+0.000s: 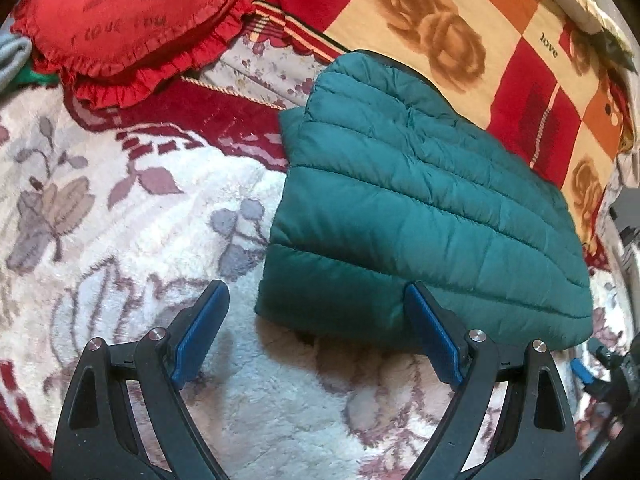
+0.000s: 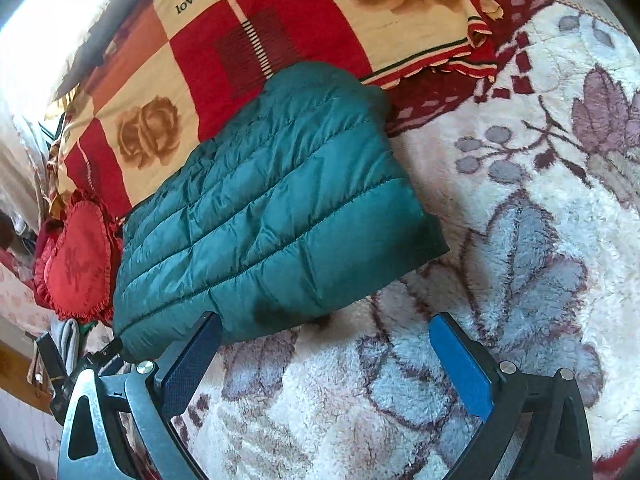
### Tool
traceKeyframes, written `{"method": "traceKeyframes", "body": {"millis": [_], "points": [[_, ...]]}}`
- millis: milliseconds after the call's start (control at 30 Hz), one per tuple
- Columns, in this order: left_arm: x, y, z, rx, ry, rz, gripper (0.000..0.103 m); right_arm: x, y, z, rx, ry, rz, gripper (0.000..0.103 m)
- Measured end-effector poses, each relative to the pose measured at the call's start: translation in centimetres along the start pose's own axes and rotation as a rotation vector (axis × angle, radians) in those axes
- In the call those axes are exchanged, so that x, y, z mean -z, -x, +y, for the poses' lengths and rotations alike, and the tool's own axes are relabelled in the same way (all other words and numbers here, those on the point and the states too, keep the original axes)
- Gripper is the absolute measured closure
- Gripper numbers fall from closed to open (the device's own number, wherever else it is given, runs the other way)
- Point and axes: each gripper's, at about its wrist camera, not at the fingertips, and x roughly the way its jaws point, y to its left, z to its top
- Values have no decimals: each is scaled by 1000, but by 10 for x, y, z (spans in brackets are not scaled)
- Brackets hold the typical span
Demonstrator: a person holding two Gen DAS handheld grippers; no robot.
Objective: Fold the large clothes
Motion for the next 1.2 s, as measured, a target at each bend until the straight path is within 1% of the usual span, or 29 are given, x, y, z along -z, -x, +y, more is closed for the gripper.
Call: {"method": "traceKeyframes", "body": {"millis": [133,267,400,467,533,600,667,733,767,800,833,867,900,933,967,1000,1033,1067,1133,1200], "points": [[-3,-6,7,46,57,12,13,-5,-3,-2,-22,-22,-18,0],[-6,-17,11,89,115,40,13,-12,-9,-3,-46,-48,-35,0],[-14,-24,20,151,214,36,13,-20,-20,-2,-88,-79,-35,0],[-17,-28,22,170,251,38,12,-25,-27,0,-75,-77,-34,0],[-21,-33,21,166,270,37,10,-32,-34,4,-59,-70,-36,0],[-23,-36,17,160,262,33,10,-38,-41,5,-50,-81,-36,0],[-25,-41,14,152,261,38,6,-43,-45,6,-44,-94,-38,0],[-26,-43,12,151,255,45,6,-47,-49,7,-31,-97,-41,0],[-27,-44,11,155,251,52,7,-48,-49,8,-27,-95,-43,4],[-28,-45,12,161,249,56,8,-48,-48,9,-19,-90,-47,14],[-28,-43,13,170,248,55,17,-48,-46,11,-9,-80,-52,19],[-28,-41,13,174,240,50,25,-48,-42,13,-5,-67,-61,31],[-27,-38,13,172,226,44,29,-47,-38,15,0,-50,-70,44],[-27,-34,11,168,204,35,38,-48,-34,18,6,-30,-78,49],[-26,-30,11,164,189,29,47,-48,-29,21,9,-6,-85,57],[-26,-25,10,164,174,23,52,-48,-24,25,9,17,-86,62],[-26,-19,9,169,164,19,59,-48,-21,27,9,30,-85,64],[-25,-13,10,174,160,16,63,-47,-15,30,7,46,-83,65],[-23,-2,12,190,159,12,66,-44,-5,37,7,74,-86,67],[-18,12,14,201,154,10,66,-38,9,42,-2,99,-89,67]]}}
